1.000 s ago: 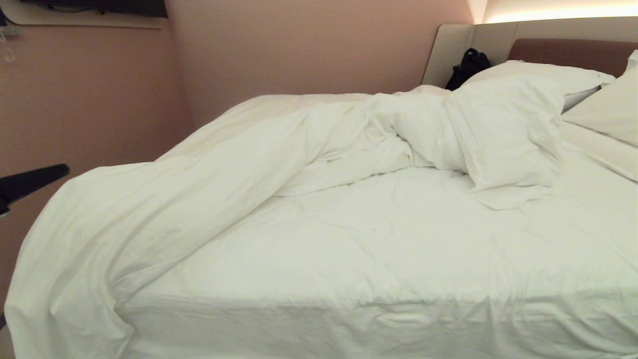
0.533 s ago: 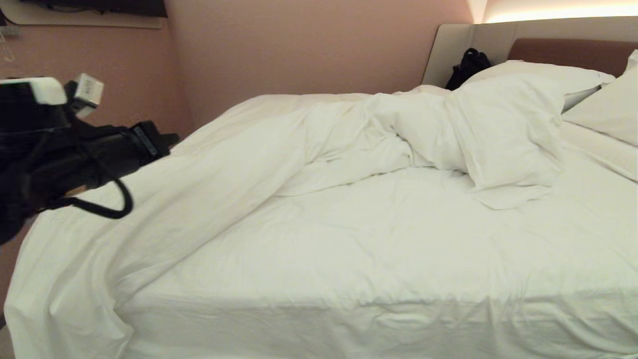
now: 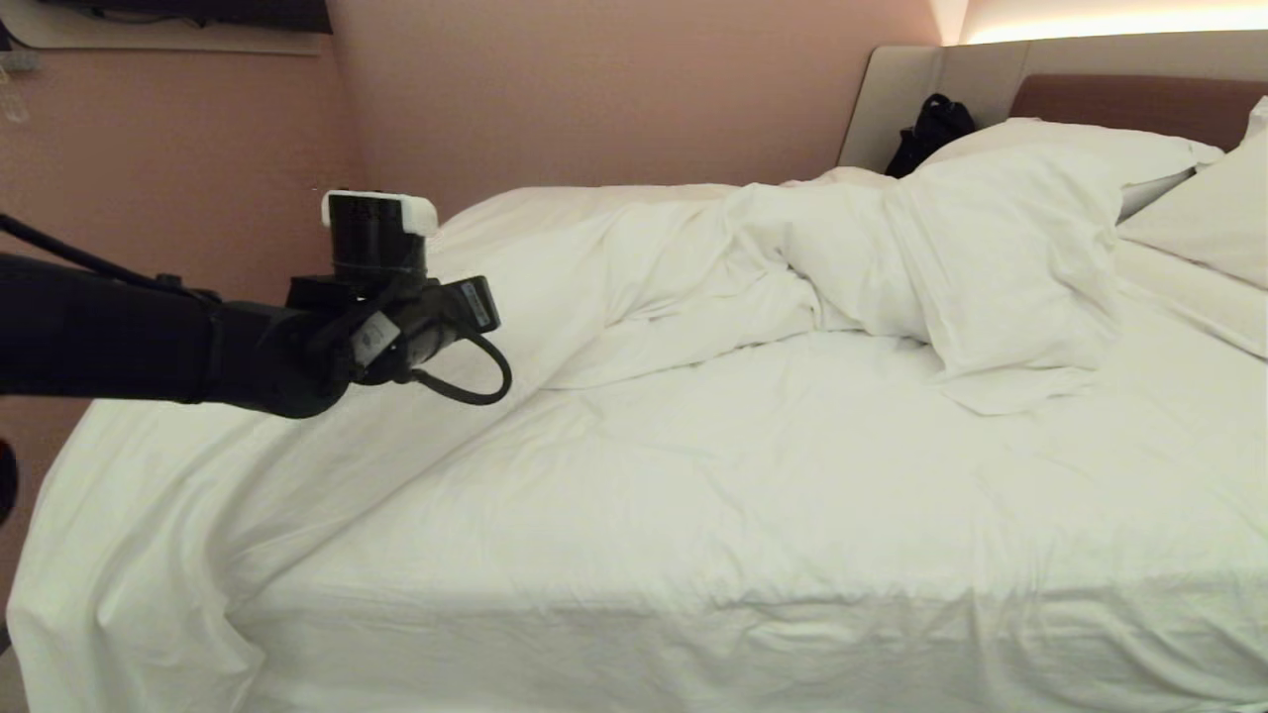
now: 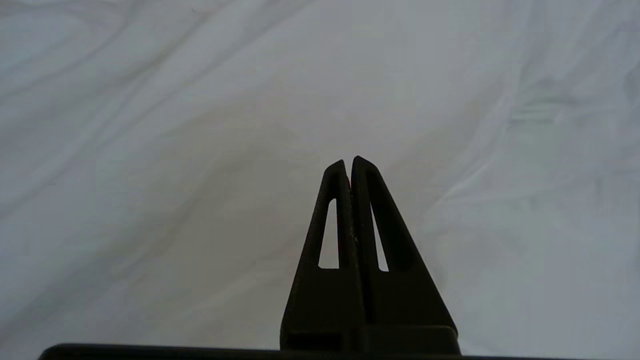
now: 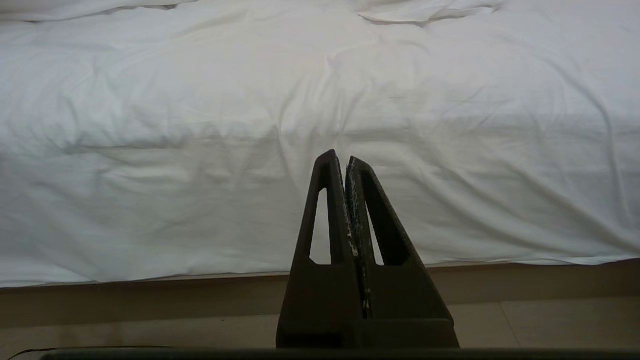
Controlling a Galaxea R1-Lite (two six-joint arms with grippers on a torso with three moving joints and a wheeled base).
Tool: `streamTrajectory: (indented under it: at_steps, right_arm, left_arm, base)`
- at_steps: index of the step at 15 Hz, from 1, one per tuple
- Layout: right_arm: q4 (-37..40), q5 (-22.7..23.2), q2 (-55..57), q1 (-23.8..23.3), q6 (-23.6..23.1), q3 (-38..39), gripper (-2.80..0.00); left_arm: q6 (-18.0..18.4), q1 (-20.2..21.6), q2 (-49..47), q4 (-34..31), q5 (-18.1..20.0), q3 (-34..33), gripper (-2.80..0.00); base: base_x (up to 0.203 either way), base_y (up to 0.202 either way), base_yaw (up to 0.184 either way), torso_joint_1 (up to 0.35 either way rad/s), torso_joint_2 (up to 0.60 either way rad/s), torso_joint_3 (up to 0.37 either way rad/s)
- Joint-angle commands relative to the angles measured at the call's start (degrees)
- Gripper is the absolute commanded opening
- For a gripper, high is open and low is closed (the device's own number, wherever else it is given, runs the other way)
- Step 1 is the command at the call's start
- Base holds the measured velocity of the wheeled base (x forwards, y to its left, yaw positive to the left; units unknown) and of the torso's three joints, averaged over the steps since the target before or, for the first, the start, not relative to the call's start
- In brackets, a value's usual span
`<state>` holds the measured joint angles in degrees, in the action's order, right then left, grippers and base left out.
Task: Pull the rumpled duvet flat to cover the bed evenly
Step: Flatten the corners of the folded blanket
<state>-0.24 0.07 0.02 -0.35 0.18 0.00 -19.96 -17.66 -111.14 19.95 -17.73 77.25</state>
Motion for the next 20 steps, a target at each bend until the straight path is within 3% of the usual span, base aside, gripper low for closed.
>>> streamTrajectory:
  at_steps: [1,3,4,5,10,13,14,18,20]
  right_arm:
    - [-0.02,0.01,-0.02,0.0,-0.01,0.0,-2.8]
    - [-0.02,0.01,-0.02,0.0,-0.01,0.0,-2.8]
    - [-0.02,0.01,-0.02,0.0,-0.01,0.0,-2.8]
    - [-0.02,0.01,-0.02,0.0,-0.01,0.0,-2.8]
    - [-0.02,0.01,-0.02,0.0,-0.01,0.0,-2.8]
    - [-0.02,0.01,-0.02,0.0,-0.01,0.0,-2.8]
    - [-0.02,0.01,-0.02,0.0,-0.01,0.0,-2.8]
    - [-0.02,0.01,-0.02,0.0,-0.01,0.0,-2.8]
    - [-0.02,0.01,-0.02,0.0,-0.01,0.0,-2.8]
  left_arm:
    - [0.01,-0.47,-4.57,-2.92,-0.2,4.86,-2.8]
    - [0.12,-0.52,-6.96,-6.86,-0.16,9.31,-2.8]
    - [0.27,-0.53,-7.51,-7.82,-0.12,9.93,0.0]
    - [1.43,-0.51,-7.92,-7.88,-0.11,10.05,0.0]
    - [15.66,-0.48,-5.2,-7.22,-0.51,8.0,0.0]
    - [25.72,-0.53,-3.56,-6.8,-3.66,4.48,0.0]
    - [30.36,-0.53,-3.4,-5.07,-5.16,2.21,0.0]
    - [50.07,-0.59,-5.81,12.87,-10.33,-7.63,0.0]
    - [52.86,-0.88,-7.51,16.03,-11.5,-8.94,0.0]
  base:
    - [0.0,0.0,0.0,0.0,0.0,0.0]
    - [0.0,0.0,0.0,0.0,0.0,0.0]
    - [0.0,0.0,0.0,0.0,0.0,0.0]
    - [0.0,0.0,0.0,0.0,0.0,0.0]
    - [0.0,0.0,0.0,0.0,0.0,0.0]
    - [0.0,0.0,0.0,0.0,0.0,0.0]
    - [0.0,0.0,0.0,0.0,0.0,0.0]
    - [0.0,0.0,0.0,0.0,0.0,0.0]
    - [0.0,0.0,0.0,0.0,0.0,0.0]
